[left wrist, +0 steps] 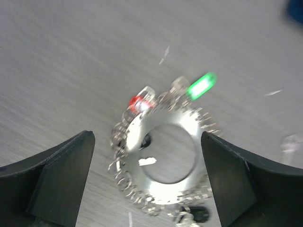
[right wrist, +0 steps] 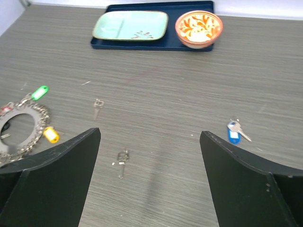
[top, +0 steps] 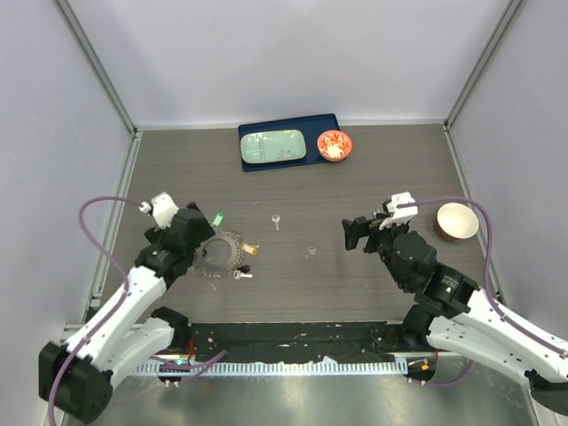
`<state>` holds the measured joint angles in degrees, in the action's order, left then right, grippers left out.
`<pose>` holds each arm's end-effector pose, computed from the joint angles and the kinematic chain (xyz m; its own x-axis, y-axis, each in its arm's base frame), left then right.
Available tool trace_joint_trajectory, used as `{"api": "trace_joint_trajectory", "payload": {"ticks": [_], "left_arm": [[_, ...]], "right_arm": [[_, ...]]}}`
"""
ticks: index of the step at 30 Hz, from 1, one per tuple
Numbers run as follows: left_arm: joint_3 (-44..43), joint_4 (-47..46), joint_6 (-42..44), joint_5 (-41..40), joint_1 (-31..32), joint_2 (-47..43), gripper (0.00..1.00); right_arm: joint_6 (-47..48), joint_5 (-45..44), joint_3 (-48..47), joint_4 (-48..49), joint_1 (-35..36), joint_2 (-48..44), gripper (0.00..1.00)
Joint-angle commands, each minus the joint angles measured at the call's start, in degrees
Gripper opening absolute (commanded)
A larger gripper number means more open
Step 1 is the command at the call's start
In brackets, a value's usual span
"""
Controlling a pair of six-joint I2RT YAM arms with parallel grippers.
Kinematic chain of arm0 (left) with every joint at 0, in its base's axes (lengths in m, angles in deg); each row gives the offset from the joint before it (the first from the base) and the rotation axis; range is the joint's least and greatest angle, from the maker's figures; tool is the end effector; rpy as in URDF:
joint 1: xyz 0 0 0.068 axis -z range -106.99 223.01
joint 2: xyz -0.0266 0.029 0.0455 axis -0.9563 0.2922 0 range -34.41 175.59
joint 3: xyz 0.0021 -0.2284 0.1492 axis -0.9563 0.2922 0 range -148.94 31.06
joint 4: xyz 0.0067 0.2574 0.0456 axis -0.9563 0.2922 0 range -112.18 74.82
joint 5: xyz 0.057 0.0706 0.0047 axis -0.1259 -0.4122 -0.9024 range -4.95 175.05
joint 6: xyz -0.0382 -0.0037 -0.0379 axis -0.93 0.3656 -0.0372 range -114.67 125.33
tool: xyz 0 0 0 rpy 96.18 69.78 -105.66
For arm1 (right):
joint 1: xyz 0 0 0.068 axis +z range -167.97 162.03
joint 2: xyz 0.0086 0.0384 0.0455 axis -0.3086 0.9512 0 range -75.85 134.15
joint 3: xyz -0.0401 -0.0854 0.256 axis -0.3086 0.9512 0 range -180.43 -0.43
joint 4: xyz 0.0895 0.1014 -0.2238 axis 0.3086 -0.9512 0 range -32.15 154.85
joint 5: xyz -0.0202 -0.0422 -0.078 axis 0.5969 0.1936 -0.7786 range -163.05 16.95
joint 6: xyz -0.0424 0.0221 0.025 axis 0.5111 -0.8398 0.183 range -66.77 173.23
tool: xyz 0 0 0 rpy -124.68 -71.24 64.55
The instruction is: Put the keys on the keyring
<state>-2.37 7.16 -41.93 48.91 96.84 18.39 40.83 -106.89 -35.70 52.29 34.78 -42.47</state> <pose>0.1724 -0.0531 0.2220 -0.4446 -0.4521 -0.7733 -0.5250 0.8310 -0.1840 0.1032 0.1029 0.3077 -0.1804 0.0576 -0.9819 -0.2982 0.9481 0.1104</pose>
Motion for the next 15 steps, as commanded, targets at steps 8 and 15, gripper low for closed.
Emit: {"api": "trace_joint_trajectory", "payload": {"ticks": [8,15], "left_arm": [[-10.3,3.4,18.0,1.6,-0.3,-28.9,1.00],[-7.3,1.6,24.5,6.0,-0.3,-38.9,1.00]], "right_arm": [[-2.6,-21.2,-7.2,-8.3,-0.2,0.1,0.98],[-1.7,-27.0,-9.4,-8.6,-1.5,3.3,1.00]]}}
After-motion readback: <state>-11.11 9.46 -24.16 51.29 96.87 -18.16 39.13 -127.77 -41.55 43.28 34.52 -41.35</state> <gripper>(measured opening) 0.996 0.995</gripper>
